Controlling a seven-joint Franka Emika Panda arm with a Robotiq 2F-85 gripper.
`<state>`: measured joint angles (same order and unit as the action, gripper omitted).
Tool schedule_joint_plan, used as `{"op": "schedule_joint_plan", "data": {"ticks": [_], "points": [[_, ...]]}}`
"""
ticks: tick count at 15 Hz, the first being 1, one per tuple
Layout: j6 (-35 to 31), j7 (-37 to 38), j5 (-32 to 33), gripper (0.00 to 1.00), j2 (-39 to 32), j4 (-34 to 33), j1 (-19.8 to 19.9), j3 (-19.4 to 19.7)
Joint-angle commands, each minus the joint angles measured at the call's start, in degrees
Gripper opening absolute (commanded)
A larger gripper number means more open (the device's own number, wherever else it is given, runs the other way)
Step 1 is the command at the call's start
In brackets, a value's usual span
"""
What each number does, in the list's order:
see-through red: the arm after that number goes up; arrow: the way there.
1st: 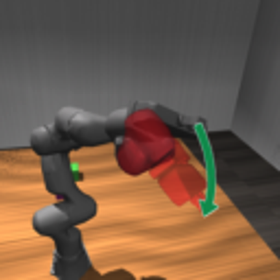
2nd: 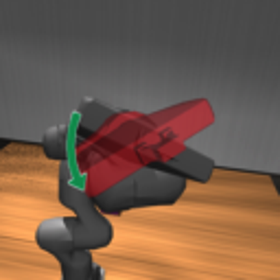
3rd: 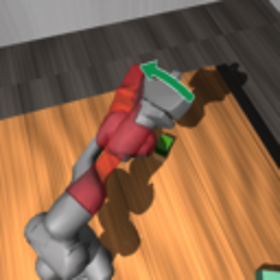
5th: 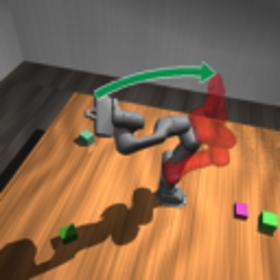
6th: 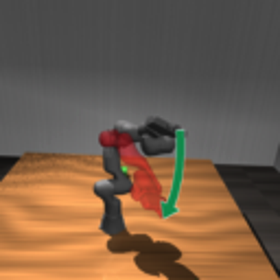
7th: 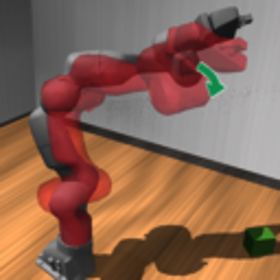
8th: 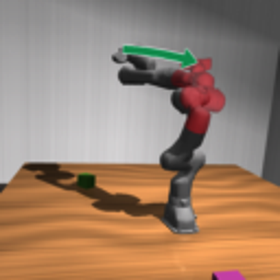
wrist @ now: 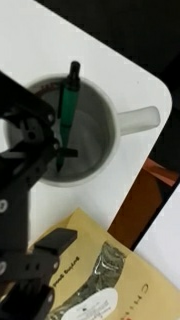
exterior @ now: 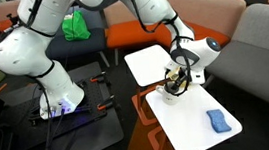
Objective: Move the mug from the right coffee table to the left one
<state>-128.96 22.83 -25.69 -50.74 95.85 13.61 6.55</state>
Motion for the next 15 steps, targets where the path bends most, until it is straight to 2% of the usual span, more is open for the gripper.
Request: {"op": "schedule_joint_plan", "data": {"ticks": [1, 7, 13, 15], "points": [[2.52, 1.16, -1.05, 0.47, -1.67, -3.40, 0.44, -0.15], [2.57, 3.61, -0.03, 0.01, -1.82, -3.66, -0.47, 1.15], [1.44, 4.95, -0.40, 0.03, 0.96, -1.53, -1.32, 1.29], [-0.07, 4.76, 0.28, 0.03, 3.47, -0.08, -2.88, 1.29]]}}
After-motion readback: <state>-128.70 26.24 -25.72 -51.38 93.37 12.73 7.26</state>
